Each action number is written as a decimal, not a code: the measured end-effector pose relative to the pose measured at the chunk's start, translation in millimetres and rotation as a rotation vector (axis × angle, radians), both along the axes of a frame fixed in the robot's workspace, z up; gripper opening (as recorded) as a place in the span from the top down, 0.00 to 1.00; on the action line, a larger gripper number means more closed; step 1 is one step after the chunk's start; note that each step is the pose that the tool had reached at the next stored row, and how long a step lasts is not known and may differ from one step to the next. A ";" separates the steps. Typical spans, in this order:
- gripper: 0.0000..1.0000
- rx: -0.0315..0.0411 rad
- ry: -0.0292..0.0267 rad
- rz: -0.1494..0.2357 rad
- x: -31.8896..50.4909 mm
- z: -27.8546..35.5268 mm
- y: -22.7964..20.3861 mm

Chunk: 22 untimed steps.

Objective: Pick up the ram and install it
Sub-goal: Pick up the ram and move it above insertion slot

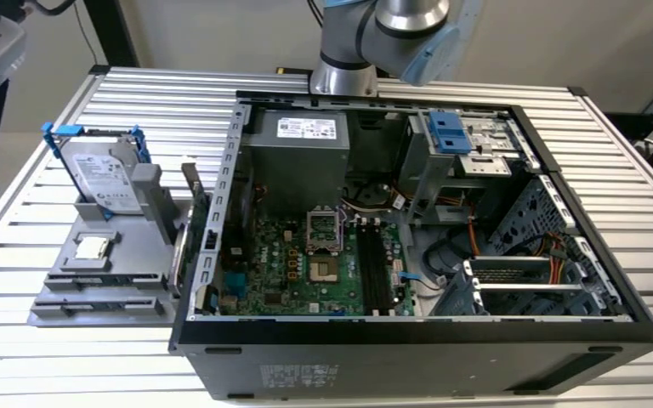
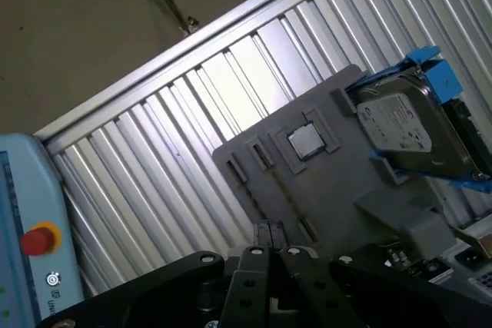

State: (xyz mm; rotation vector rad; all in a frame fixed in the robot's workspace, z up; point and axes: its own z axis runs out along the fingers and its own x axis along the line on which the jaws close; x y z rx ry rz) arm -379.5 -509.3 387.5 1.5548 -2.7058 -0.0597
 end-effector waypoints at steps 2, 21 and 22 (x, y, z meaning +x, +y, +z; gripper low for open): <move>1.00 -0.0002 -0.0045 0.036 0.0 0.1 0.1; 1.00 0.0081 -0.0469 0.354 0.0 -6.5 0.0; 1.00 0.0085 -0.0474 0.372 0.0 -7.0 0.1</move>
